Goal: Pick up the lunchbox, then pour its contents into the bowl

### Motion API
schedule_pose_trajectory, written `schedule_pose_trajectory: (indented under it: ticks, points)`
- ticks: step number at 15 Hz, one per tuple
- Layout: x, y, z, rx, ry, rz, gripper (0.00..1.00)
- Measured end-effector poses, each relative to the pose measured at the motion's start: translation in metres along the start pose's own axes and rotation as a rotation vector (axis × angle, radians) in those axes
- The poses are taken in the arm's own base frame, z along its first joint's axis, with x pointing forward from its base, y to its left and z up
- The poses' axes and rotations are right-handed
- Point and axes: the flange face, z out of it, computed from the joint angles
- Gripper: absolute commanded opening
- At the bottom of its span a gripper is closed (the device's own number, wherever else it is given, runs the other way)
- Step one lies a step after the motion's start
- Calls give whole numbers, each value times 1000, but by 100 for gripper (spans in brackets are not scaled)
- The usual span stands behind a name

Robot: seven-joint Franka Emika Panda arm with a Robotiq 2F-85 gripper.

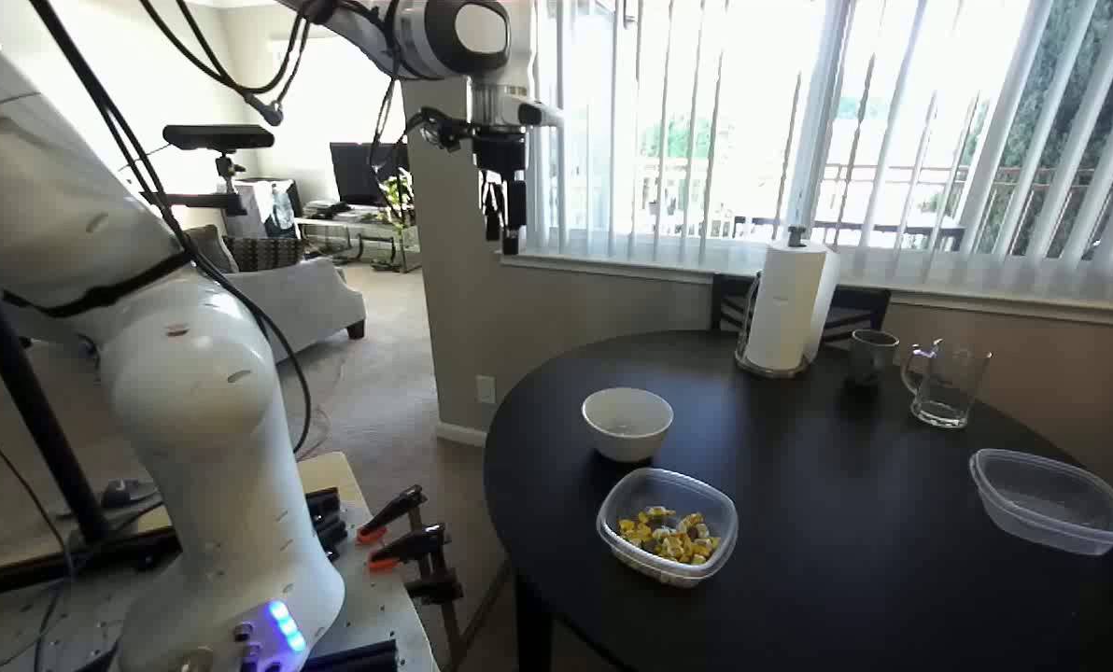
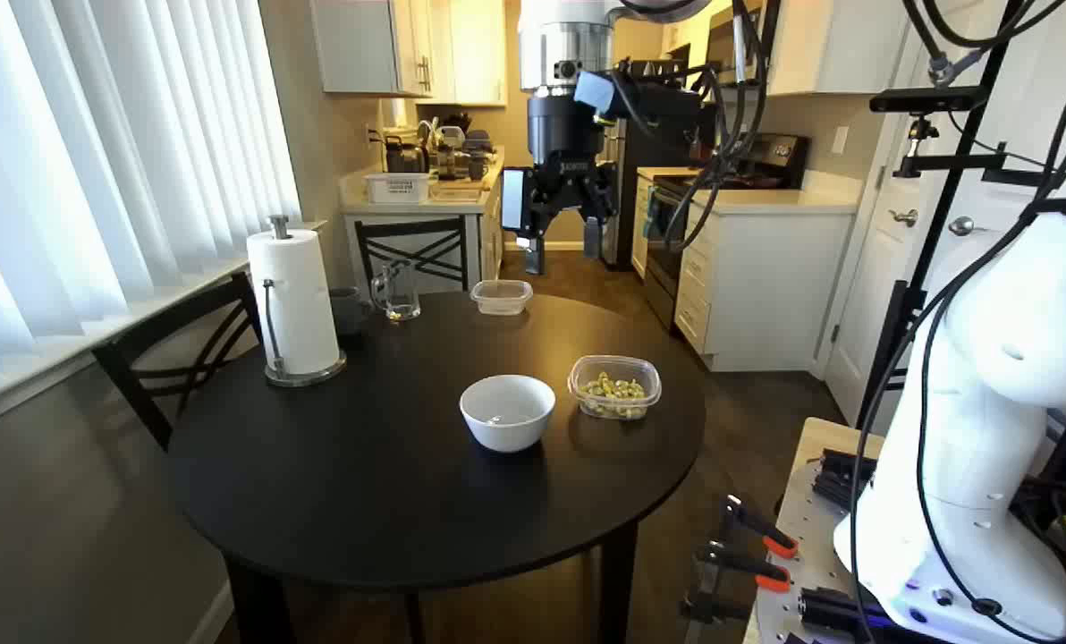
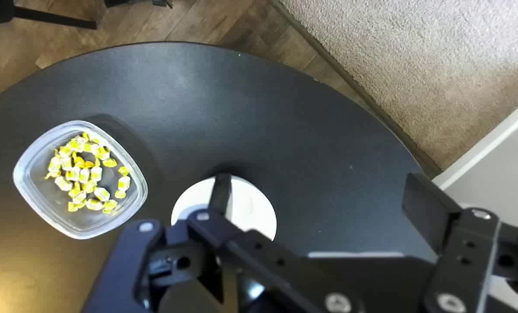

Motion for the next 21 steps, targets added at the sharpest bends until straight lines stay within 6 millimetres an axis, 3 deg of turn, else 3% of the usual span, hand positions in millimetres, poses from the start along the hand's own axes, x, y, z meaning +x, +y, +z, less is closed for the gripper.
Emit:
schedule_pose_trajectory:
  ticks: [7, 9, 11, 13, 15, 18, 21]
  points:
    - [4, 5, -1, 21, -2, 19, 100]
    - [25, 31, -1, 84, -7, 97, 100]
    - [57, 75, 9, 138, -13, 210, 100]
    - [91, 120, 33, 190, -22, 335, 100]
    - [119, 145, 71, 224, -29, 443, 100]
    - [148, 143, 142, 237, -41, 607, 100]
    - [161, 132, 206, 230, -72, 762, 100]
